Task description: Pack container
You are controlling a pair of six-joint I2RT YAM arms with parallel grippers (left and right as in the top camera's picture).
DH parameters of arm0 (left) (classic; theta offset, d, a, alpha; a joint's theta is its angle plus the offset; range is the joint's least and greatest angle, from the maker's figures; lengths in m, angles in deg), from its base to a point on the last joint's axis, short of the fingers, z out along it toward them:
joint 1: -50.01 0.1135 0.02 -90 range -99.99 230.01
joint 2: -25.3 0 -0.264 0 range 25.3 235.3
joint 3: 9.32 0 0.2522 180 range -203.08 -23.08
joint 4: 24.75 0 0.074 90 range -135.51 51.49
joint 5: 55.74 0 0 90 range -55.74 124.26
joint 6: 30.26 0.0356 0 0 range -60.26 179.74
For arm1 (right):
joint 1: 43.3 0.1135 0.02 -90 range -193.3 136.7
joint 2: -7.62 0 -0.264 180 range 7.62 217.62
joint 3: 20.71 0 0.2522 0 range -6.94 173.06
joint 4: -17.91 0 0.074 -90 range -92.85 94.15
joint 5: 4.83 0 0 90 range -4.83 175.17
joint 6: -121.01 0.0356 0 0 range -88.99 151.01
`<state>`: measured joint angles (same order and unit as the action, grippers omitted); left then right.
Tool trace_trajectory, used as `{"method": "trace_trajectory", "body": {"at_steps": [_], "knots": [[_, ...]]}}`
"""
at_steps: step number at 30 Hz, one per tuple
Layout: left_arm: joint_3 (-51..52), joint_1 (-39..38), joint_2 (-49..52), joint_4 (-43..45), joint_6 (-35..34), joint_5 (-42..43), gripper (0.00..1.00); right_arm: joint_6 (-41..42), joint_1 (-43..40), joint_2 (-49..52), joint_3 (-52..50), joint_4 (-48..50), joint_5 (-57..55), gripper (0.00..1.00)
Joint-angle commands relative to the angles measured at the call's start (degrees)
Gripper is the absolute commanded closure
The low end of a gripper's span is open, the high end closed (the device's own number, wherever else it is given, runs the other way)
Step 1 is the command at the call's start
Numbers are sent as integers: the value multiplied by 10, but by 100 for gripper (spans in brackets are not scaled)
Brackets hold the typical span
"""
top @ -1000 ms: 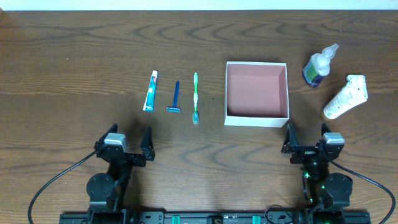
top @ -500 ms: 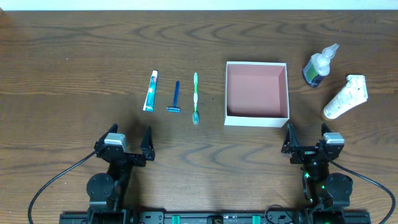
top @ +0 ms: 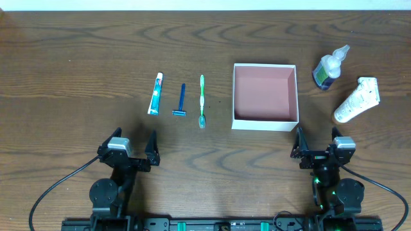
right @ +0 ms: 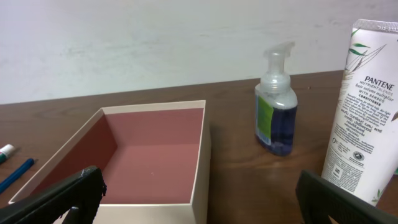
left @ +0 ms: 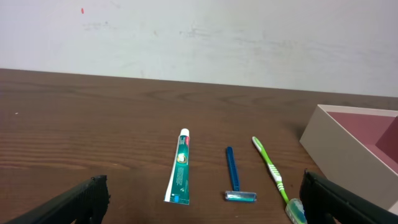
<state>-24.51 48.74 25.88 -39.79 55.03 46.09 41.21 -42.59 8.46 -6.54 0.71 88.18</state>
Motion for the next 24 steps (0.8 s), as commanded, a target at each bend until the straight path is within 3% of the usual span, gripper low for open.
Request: {"method": "trace_trajectory", "body": {"at_steps": [1, 7, 10, 12, 18, 24], "knots": [[12, 3, -3, -16, -1, 8, 2, 13, 4, -5, -1, 32, 14, 1], [12, 3, -3, -16, -1, 8, 2, 2, 4, -5, 1, 179, 67, 1], [12, 3, -3, -16, -1, 8, 2, -44, 4, 4, 27, 257, 62, 1], [12, 3, -3, -16, -1, 8, 2, -90, 4, 25, 75, 253, 53, 1], [12, 3, -3, -16, -1, 8, 2, -254, -13, 226, 352, 28, 0, 1], [12, 3, -3, -16, -1, 8, 2, -270, -82, 513, 721, -300, -16, 1]]}}
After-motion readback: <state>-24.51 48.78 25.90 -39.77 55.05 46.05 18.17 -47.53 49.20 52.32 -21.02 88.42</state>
